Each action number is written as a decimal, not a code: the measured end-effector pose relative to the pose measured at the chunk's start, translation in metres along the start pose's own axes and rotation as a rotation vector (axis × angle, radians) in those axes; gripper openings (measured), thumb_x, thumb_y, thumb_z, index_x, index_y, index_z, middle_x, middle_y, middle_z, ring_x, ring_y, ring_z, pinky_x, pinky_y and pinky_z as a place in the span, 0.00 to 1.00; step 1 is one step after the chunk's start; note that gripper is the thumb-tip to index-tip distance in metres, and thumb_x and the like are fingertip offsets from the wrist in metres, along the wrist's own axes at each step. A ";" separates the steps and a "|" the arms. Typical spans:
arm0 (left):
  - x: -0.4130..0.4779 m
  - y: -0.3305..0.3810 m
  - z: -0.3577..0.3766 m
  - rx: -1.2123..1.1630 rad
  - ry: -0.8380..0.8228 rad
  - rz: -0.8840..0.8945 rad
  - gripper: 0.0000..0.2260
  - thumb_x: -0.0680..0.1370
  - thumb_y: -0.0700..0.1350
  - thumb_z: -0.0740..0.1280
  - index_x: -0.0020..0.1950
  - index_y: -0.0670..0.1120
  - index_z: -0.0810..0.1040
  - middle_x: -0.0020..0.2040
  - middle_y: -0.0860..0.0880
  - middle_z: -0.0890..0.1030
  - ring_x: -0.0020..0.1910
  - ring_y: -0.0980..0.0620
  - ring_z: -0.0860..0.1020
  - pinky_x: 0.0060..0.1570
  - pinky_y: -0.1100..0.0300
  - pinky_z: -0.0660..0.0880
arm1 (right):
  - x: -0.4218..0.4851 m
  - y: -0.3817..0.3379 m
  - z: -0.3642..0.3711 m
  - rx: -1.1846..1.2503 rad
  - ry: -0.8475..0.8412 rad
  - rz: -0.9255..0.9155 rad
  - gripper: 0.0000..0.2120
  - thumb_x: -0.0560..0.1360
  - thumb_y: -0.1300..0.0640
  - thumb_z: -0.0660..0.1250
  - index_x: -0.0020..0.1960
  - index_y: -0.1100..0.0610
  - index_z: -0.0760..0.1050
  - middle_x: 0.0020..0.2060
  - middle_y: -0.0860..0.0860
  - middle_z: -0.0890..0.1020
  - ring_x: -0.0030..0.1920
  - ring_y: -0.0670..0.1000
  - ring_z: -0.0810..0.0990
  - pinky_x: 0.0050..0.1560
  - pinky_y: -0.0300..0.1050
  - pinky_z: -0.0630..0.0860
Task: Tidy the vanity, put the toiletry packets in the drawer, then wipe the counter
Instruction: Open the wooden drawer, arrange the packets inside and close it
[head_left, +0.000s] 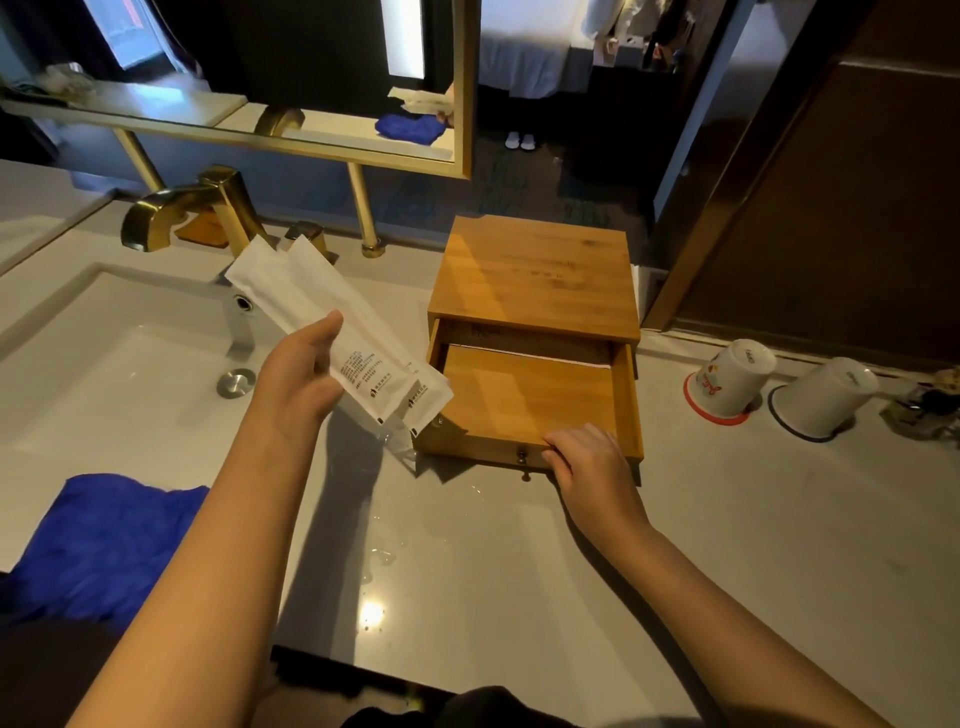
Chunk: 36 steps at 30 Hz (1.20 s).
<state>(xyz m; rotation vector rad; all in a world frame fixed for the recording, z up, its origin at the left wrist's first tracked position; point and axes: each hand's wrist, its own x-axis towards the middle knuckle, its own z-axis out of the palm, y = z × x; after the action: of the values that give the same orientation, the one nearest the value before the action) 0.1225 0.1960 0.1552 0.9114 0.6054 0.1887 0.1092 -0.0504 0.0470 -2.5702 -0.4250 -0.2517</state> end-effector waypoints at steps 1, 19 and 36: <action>-0.002 -0.001 0.000 -0.008 0.002 -0.009 0.06 0.81 0.38 0.54 0.51 0.43 0.70 0.43 0.51 0.72 0.70 0.46 0.67 0.51 0.73 0.66 | -0.003 -0.001 0.000 0.008 -0.006 0.001 0.06 0.73 0.63 0.69 0.49 0.59 0.81 0.43 0.55 0.83 0.46 0.55 0.79 0.48 0.43 0.70; 0.014 -0.047 0.011 -0.061 -0.088 -0.245 0.03 0.76 0.35 0.64 0.47 0.42 0.75 0.34 0.44 0.85 0.46 0.44 0.81 0.51 0.45 0.77 | -0.052 -0.010 -0.010 0.073 -0.055 -0.020 0.06 0.69 0.64 0.73 0.45 0.56 0.81 0.38 0.51 0.83 0.41 0.53 0.80 0.43 0.43 0.76; -0.008 -0.079 0.009 -0.107 -0.155 -0.443 0.13 0.74 0.36 0.66 0.58 0.43 0.74 0.55 0.40 0.79 0.54 0.40 0.79 0.49 0.42 0.77 | 0.018 -0.046 -0.050 0.530 -0.296 0.284 0.12 0.78 0.49 0.60 0.58 0.52 0.73 0.42 0.40 0.76 0.41 0.38 0.75 0.35 0.28 0.69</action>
<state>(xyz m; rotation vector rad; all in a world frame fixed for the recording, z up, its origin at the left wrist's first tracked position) 0.1133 0.1381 0.1009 0.6623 0.6313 -0.2440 0.1058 -0.0347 0.1154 -2.1057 -0.1896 0.3091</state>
